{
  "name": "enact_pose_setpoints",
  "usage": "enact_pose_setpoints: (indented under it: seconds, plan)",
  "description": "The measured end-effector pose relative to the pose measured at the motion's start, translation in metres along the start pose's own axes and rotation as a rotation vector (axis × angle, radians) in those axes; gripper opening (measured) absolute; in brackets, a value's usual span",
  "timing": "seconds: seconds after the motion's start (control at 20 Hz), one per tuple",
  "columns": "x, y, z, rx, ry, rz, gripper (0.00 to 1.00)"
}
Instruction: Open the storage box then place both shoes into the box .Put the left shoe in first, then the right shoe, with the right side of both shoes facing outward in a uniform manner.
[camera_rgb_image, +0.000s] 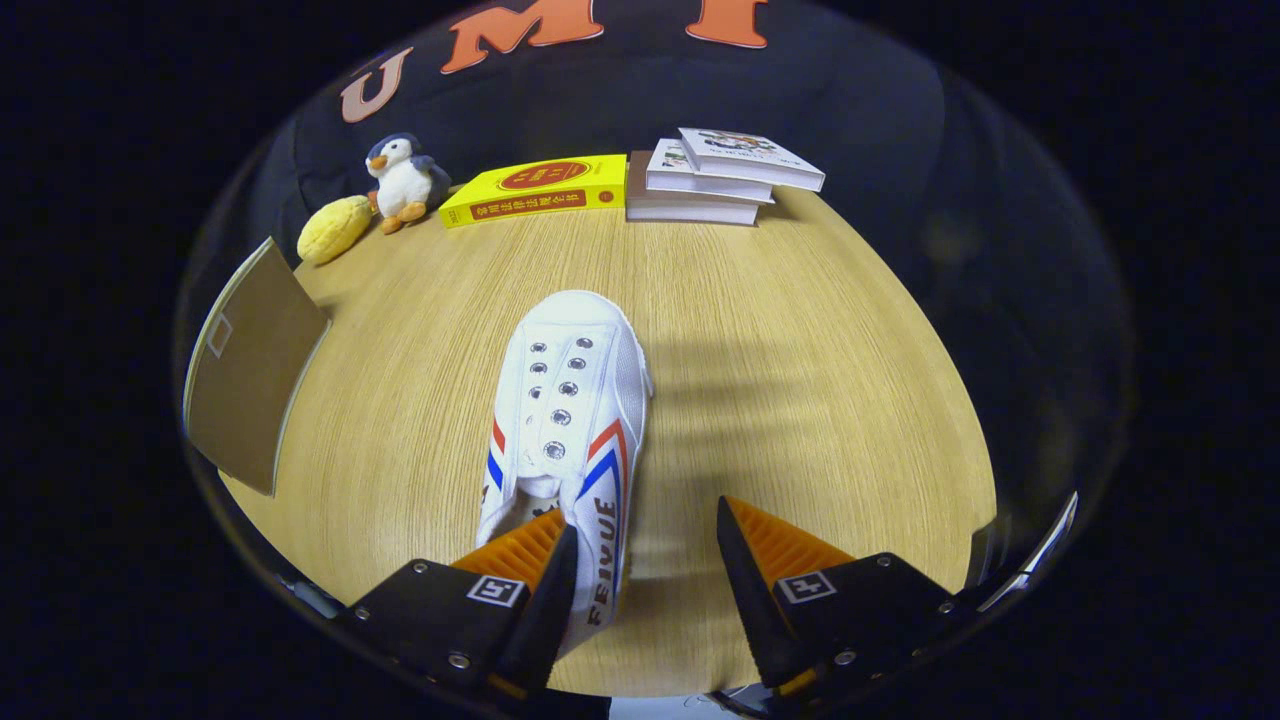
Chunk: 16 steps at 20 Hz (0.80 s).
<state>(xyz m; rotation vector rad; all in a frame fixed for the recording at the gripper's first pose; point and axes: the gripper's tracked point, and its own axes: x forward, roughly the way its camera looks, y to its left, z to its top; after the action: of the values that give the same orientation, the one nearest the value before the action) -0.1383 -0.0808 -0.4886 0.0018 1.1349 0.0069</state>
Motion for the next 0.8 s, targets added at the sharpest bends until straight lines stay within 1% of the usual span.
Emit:
enact_pose_setpoints:
  seconds: [0.05, 0.1, 0.35, 0.45, 0.6, 0.7, 0.75, 0.8]
  plan:
    - [0.002, -0.001, 0.003, -0.017, -0.017, -0.011, 0.76]
    - [0.004, 0.004, 0.005, -0.018, -0.033, 0.004, 0.75]
    - [0.018, 0.017, 0.009, 0.034, -0.027, 0.113, 0.66]
    - [0.02, 0.018, 0.006, 0.092, -0.004, 0.158, 0.64]
    - [0.024, 0.023, 0.001, 0.253, 0.051, 0.227, 0.58]
    - [0.024, 0.03, 0.001, 0.329, 0.07, 0.27, 0.43]
    - [0.024, 0.028, 0.002, 0.328, 0.058, 0.26, 0.35]
    - [0.021, 0.027, 0.002, 0.315, 0.052, 0.255, 0.33]
